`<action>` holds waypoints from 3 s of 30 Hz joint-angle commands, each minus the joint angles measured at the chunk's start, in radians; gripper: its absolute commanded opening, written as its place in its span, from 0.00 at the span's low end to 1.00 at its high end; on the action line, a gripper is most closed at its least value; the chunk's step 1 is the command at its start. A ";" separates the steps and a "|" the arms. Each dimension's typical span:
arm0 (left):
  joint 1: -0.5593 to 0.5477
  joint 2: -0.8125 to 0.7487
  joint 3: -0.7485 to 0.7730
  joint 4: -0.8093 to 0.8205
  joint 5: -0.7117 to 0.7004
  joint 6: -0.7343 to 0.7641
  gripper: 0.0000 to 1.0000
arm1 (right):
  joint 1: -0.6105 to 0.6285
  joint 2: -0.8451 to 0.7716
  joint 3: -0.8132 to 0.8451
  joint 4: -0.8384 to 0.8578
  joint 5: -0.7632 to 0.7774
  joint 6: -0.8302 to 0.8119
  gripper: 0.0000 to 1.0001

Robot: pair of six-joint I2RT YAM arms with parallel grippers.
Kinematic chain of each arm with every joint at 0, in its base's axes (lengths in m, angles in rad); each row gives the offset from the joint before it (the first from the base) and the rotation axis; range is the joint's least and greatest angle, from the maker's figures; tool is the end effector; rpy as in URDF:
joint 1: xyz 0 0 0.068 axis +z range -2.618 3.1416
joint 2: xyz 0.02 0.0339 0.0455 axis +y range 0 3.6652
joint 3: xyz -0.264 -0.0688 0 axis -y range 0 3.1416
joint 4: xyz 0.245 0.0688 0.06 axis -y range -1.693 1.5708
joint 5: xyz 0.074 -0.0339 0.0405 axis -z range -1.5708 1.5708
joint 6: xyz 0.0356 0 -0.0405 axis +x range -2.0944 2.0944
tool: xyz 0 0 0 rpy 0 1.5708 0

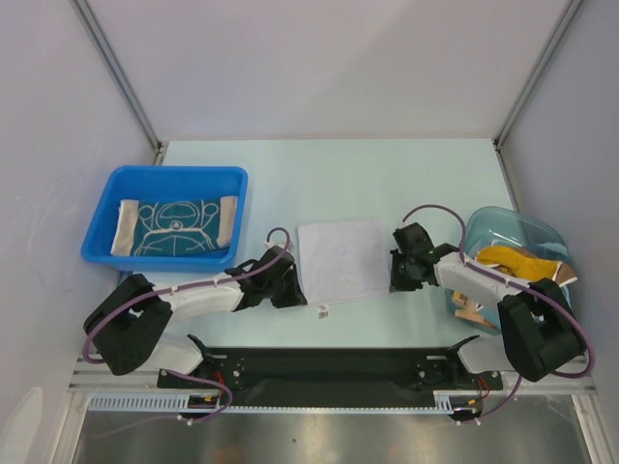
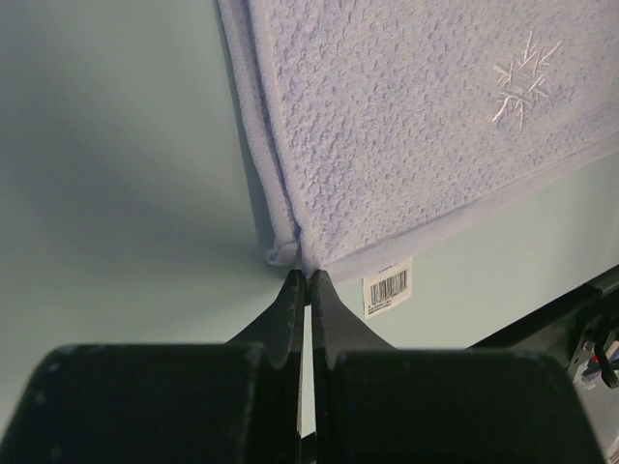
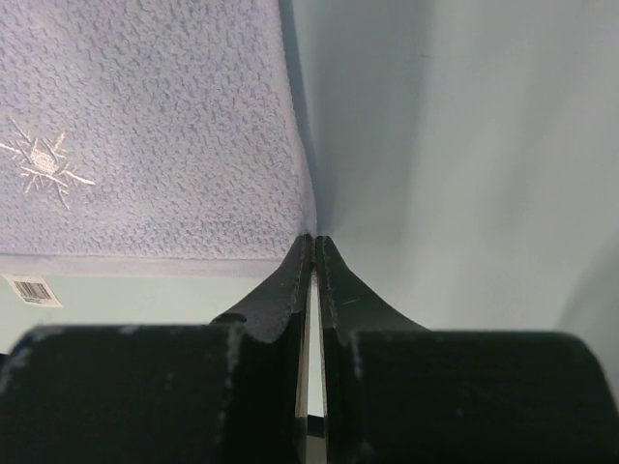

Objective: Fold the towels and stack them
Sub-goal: Fold the towel

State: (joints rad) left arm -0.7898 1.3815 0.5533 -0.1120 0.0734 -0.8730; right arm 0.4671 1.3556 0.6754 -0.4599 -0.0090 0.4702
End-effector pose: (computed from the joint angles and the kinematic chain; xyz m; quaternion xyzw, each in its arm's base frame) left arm 0.1705 -0.1757 0.1444 -0.0281 0.9497 -0.2525 0.1830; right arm 0.2120 0.1073 0.1644 0.0006 0.9769 0.1004 0.1887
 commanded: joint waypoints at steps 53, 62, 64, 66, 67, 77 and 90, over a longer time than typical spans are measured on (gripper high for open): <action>0.339 0.722 1.074 -0.448 0.091 0.822 0.55 | -0.375 0.720 0.884 -0.121 -0.635 -0.597 0.54; 0.371 0.780 1.108 -0.502 0.236 0.943 0.55 | -0.381 0.953 1.141 -0.344 -0.816 -0.771 0.49; 0.377 0.794 1.111 -0.508 0.224 0.954 0.54 | -0.383 0.973 1.165 -0.374 -0.835 -0.798 0.48; 0.388 0.804 1.108 -0.509 0.233 0.959 0.53 | -0.383 0.994 1.173 -0.390 -0.847 -0.818 0.45; 0.391 0.806 1.108 -0.503 0.232 0.957 0.51 | -0.383 0.996 1.167 -0.391 -0.845 -0.820 0.44; 0.402 0.860 1.171 -0.526 0.290 0.996 0.36 | -0.403 1.004 1.164 -0.402 -0.861 -0.843 0.33; 0.400 0.910 1.254 -0.523 0.362 1.023 0.00 | -0.433 0.987 1.144 -0.330 -0.850 -0.803 0.00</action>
State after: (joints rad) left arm -0.3943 2.2597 1.7603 -0.6334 0.3973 0.1104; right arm 0.0460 2.3550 1.8137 -0.8314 -0.8570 -0.3405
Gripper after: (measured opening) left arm 0.011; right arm 0.014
